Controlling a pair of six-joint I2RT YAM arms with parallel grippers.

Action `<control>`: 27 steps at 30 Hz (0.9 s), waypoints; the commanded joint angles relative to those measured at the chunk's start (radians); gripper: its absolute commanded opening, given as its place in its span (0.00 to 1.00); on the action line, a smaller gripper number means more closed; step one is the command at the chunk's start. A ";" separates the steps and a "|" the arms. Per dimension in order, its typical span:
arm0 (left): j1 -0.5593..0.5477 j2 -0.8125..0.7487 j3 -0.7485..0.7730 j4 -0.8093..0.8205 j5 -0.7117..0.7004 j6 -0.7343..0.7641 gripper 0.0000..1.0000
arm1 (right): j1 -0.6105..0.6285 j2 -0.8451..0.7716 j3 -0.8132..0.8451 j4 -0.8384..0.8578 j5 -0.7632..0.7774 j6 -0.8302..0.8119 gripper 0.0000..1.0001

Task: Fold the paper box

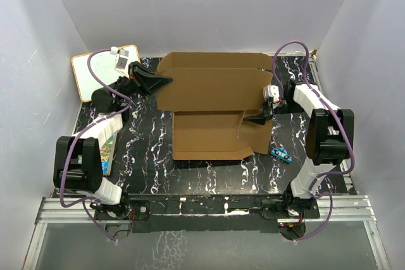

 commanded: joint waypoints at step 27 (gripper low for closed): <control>-0.005 0.135 0.040 0.206 -0.046 0.044 0.00 | 0.016 -0.070 -0.024 0.004 -0.180 -0.327 0.32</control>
